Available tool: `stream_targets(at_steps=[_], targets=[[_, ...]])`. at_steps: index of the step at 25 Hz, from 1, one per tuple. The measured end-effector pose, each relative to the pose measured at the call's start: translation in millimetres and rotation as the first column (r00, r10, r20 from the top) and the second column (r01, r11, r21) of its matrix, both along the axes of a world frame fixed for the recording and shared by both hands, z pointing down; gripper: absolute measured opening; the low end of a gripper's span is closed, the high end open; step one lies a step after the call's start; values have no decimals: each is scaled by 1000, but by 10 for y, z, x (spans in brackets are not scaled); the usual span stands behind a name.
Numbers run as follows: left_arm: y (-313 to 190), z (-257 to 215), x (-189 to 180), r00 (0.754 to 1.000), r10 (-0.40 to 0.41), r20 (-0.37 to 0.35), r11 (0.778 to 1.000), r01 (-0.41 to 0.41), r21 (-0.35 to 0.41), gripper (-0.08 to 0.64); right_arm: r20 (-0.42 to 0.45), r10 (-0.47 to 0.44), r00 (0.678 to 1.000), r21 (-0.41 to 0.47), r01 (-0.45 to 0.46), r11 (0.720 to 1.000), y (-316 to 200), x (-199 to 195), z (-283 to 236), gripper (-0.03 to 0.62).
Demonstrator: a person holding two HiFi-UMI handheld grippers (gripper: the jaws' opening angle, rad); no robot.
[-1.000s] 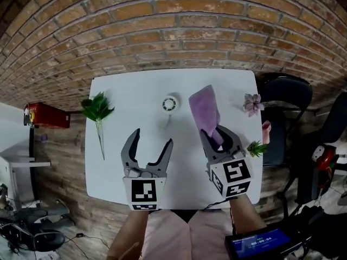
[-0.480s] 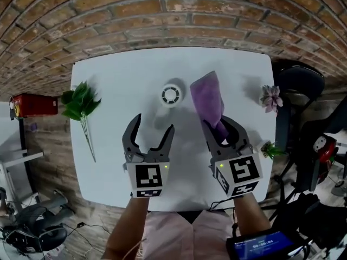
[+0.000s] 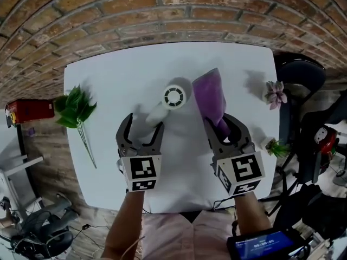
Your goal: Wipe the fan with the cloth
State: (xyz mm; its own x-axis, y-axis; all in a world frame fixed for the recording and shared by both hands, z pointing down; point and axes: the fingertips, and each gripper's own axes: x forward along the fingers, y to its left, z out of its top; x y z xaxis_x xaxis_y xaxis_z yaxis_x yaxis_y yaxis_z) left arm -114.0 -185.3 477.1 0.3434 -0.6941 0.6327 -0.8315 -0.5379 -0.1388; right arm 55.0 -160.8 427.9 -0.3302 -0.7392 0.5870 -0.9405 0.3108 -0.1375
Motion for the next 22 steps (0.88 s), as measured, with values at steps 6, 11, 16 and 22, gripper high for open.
stream_targets(at_steps=[6, 11, 16, 22], targets=[[-245, -7, -261, 991, -124, -58, 992, 125, 20, 368, -58, 6, 998, -26, -7, 1000, -100, 135, 100, 126], [-257, -111, -318, 986, -138, -98, 989, 143, 46, 368, -153, -43, 987, -66, 33, 997, -334, 207, 285, 126], [-241, -239, -367, 982, -140, -128, 987, 148, 63, 368, -251, -169, 953, -110, 145, 983, -541, 1, 508, 124], [-186, -409, -362, 980, -136, -148, 985, 150, 90, 368, -304, -281, 910, -164, 241, 957, -455, -178, 546, 123]])
